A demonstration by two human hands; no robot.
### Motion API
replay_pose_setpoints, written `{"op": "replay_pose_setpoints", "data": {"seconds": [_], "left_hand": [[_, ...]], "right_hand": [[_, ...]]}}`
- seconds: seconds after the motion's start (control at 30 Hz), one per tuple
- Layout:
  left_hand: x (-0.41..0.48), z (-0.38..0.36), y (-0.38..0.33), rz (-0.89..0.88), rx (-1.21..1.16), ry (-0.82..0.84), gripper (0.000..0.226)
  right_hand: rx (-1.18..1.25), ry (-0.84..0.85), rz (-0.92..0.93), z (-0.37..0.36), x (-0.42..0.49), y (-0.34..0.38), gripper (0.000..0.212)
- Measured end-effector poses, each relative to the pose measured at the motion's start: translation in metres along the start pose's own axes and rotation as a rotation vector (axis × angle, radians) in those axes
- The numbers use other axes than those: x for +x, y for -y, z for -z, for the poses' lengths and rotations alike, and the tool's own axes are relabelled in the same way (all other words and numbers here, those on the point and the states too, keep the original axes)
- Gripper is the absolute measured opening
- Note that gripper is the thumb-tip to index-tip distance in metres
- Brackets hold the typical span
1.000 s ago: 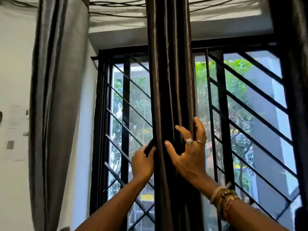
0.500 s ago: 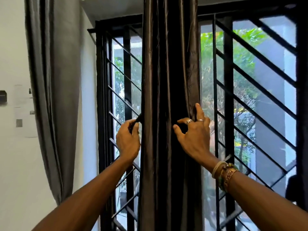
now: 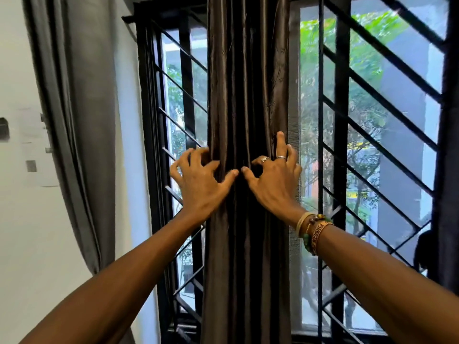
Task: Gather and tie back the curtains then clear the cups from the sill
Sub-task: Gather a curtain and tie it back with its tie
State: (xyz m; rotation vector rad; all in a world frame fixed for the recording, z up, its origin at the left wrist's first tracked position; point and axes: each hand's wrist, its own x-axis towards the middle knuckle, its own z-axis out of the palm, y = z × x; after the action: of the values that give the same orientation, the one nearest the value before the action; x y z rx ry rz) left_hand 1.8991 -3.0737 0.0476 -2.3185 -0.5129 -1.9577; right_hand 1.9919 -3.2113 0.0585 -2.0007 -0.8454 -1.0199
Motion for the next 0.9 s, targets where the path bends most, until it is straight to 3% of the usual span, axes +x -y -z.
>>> {"op": "replay_pose_setpoints", "data": {"seconds": [0.07, 0.2, 0.37, 0.47, 0.6, 0.7, 0.8, 0.9], "left_hand": [[0.005, 0.0, 0.002, 0.054, -0.006, 0.046, 0.034], [0.005, 0.003, 0.02, 0.251, -0.241, 0.148, 0.018], [-0.009, 0.005, 0.003, 0.082, -0.465, 0.158, 0.068], [-0.014, -0.001, -0.008, -0.043, -0.494, 0.182, 0.062], [-0.015, -0.002, -0.019, 0.085, -0.497, 0.265, 0.076], [-0.016, -0.006, -0.02, 0.141, -0.515, 0.206, 0.06], [-0.018, -0.005, -0.015, 0.161, -0.548, 0.126, 0.07], [-0.02, -0.002, -0.007, 0.029, -0.468, 0.078, 0.074]], "right_hand": [[-0.009, -0.008, -0.006, 0.003, 0.001, -0.004, 0.03], [0.133, 0.011, -0.055, 0.006, -0.001, -0.014, 0.023], [0.302, 0.061, -0.002, 0.005, -0.009, -0.003, 0.018], [0.339, 0.11, 0.0, 0.009, -0.008, 0.007, 0.017], [0.416, 0.194, 0.066, 0.014, -0.011, 0.008, 0.034], [0.466, 0.11, 0.124, 0.013, -0.017, 0.0, 0.045], [0.562, -0.031, 0.066, 0.012, -0.025, -0.016, 0.048], [0.496, -0.032, 0.018, 0.012, -0.03, -0.03, 0.049]]}}
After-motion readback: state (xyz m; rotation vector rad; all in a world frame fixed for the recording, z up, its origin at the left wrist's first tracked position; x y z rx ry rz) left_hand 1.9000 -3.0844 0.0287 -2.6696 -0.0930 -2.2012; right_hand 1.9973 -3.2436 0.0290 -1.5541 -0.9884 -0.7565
